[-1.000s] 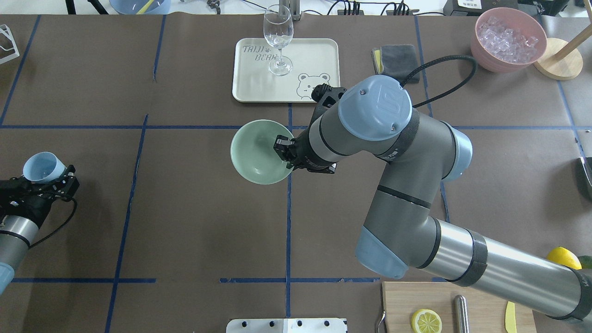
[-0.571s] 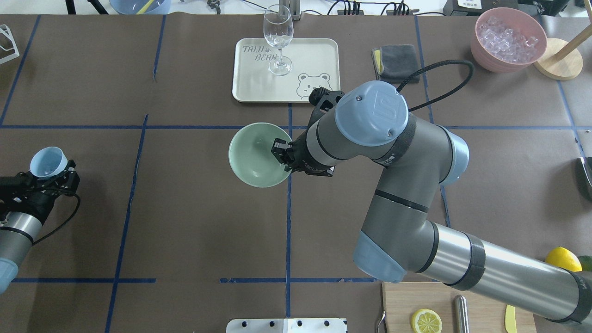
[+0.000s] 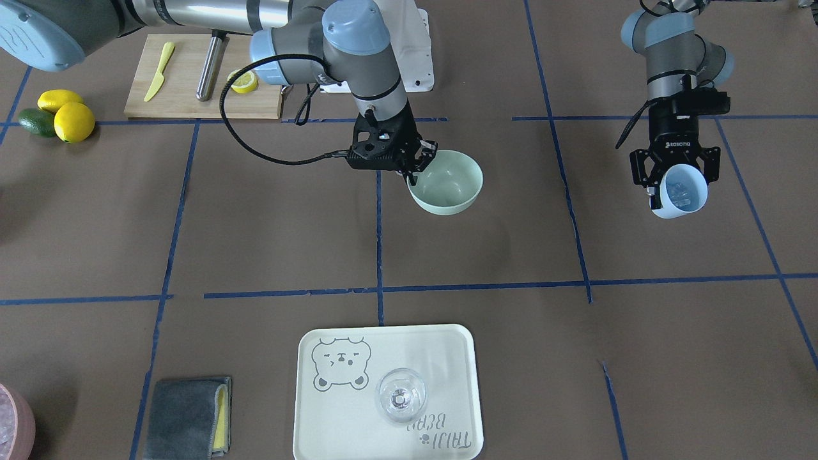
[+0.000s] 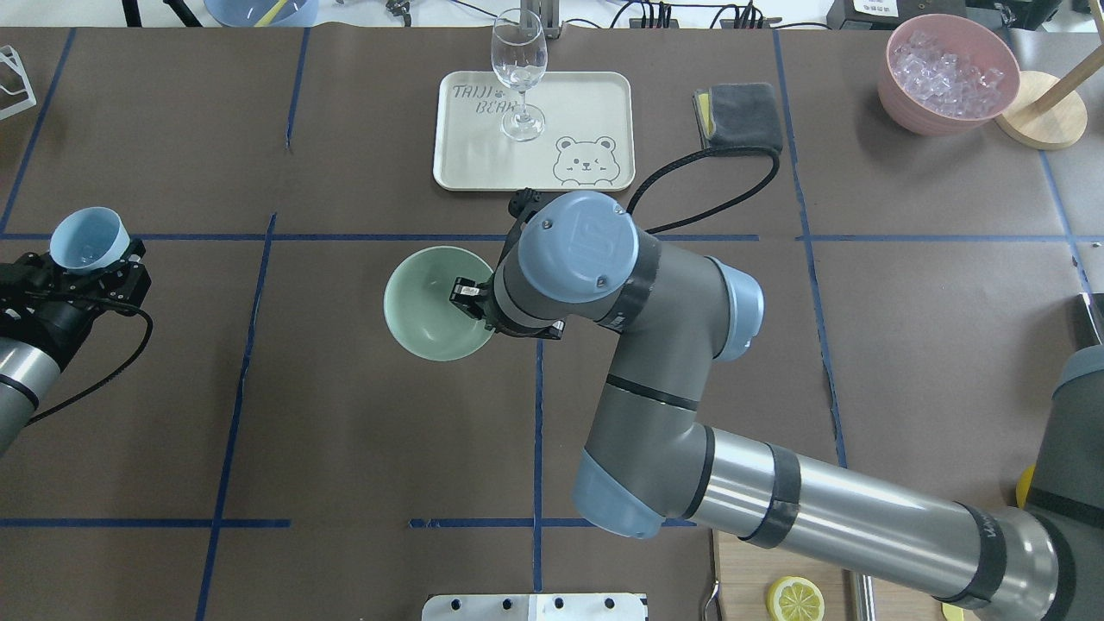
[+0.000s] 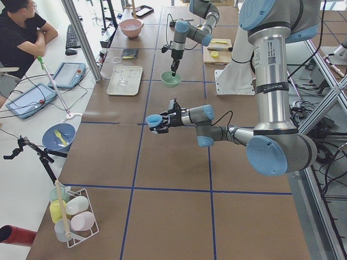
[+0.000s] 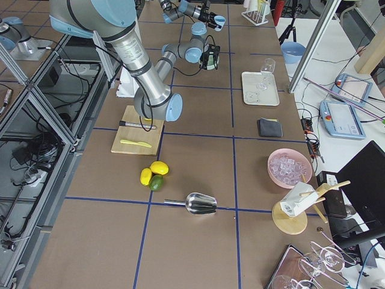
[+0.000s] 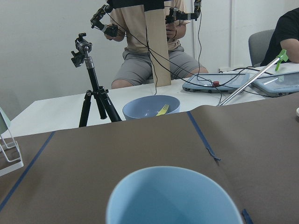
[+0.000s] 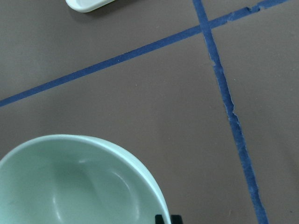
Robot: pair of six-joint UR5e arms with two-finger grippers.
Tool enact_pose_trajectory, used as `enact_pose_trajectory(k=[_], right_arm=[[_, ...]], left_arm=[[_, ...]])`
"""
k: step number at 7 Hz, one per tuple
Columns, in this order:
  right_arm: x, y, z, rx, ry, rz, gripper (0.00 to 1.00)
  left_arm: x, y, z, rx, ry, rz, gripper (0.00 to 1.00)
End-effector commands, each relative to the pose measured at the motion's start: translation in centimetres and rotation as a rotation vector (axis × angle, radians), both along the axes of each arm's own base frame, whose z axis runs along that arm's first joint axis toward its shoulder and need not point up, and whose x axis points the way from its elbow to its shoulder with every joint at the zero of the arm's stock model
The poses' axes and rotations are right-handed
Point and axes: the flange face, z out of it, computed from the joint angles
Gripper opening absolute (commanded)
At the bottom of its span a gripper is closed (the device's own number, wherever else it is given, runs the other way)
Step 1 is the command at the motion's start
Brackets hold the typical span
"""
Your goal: Pour ice into bowl
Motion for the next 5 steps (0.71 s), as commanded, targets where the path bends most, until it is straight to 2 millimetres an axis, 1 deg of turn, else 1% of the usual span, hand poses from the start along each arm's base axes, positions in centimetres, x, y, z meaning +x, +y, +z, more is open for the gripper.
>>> enact_pose_trajectory(k=[1, 2, 3, 4, 5], right_arm=[[-5.2, -0.8, -0.9, 0.007, 0.033, 0.001, 0.00], [-6.3, -1.2, -1.1, 0.009, 0.009, 0.002, 0.00], [-6.3, -1.2, -1.3, 0.009, -0.002, 0.002, 0.81], [-6.2, -1.3, -1.3, 0.003, -0.006, -0.004, 1.00], [-5.5, -1.7, -1.7, -0.016, -0.022, -0.033, 1.00]], left_arm=[[-0.9, -0.6, -1.7, 0.034, -0.042, 0.015, 0.00], [-0.7, -0.7, -2.0, 0.038, -0.037, 0.017, 0.00], [-0.5, -0.6, -2.1, 0.040, -0.035, 0.020, 0.00], [-0.2, -0.5, -2.3, 0.042, -0.033, 0.025, 0.00], [1.2, -1.2, -4.1, 0.063, 0.002, 0.022, 0.00]])
